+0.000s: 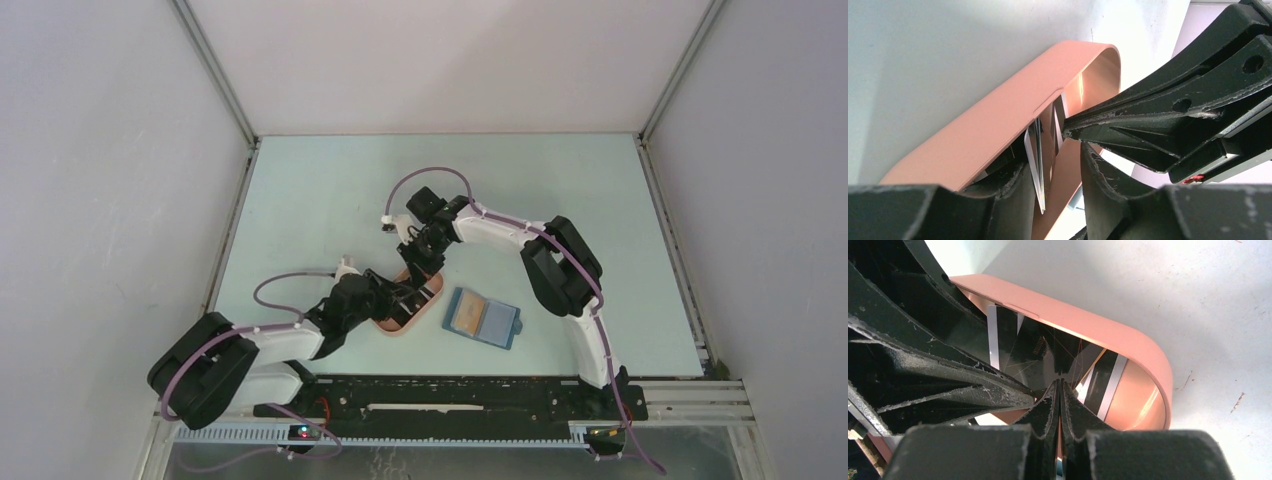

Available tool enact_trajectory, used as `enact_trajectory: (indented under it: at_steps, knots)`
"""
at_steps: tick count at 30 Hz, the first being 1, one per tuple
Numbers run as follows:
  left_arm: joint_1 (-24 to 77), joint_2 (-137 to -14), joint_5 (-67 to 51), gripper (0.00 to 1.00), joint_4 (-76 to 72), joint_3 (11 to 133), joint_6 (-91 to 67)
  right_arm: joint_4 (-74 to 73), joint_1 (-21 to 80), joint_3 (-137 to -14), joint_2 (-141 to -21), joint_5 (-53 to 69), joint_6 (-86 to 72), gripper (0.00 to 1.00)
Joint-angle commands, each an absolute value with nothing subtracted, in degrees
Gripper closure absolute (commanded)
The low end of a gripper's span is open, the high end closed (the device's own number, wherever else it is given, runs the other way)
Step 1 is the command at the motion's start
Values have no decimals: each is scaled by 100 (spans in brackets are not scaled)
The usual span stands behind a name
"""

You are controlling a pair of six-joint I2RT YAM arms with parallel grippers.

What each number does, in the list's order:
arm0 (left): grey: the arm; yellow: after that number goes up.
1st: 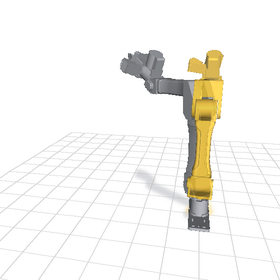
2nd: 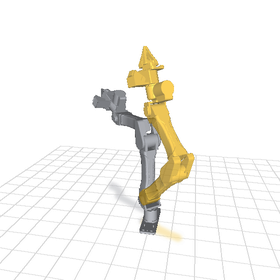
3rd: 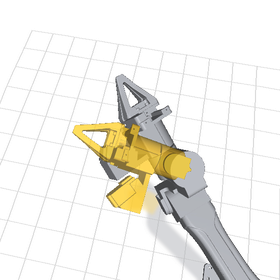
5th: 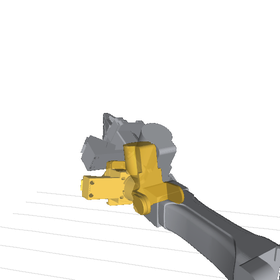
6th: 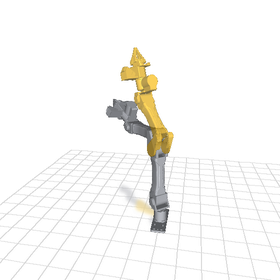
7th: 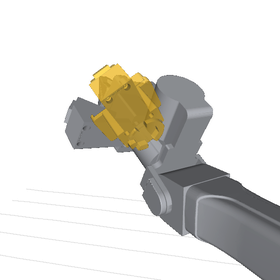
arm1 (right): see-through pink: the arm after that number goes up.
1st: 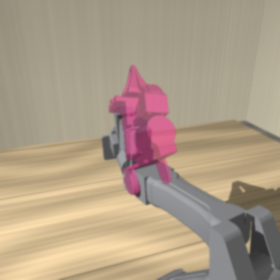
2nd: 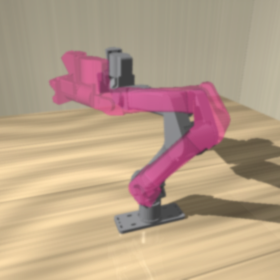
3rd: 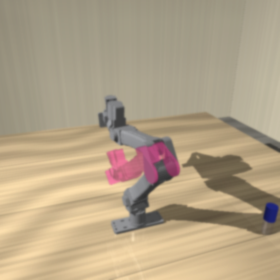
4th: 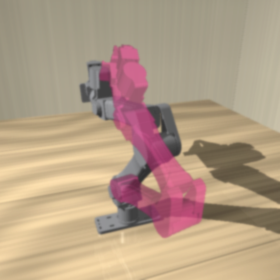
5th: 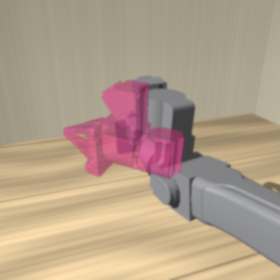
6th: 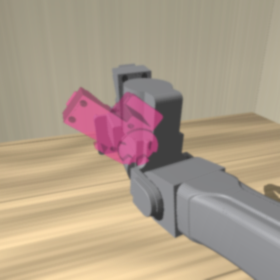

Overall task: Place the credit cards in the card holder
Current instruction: Pick up the credit card from the storage box.

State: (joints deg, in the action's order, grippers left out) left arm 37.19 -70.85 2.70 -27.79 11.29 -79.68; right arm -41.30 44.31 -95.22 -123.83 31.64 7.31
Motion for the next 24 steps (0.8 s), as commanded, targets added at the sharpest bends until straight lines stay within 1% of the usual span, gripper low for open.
enact_trajectory:
  at_steps: [1,14,21,24]
  knots:
    - [3656,-6819,328,59,-2721,932,-8025,-4070,4408,-9589,-11973,3253,699,93]
    - [3604,-6281,466,63,-2311,795,-7993,-4080,4403,-9589,-11973,3278,703,93]
    - [3574,-6213,518,71,-2213,765,-7990,-4080,4409,-9589,-11962,3292,708,93]
    - [3577,-6197,514,77,-2218,743,-7998,-4086,4412,-9582,-11947,3296,711,93]
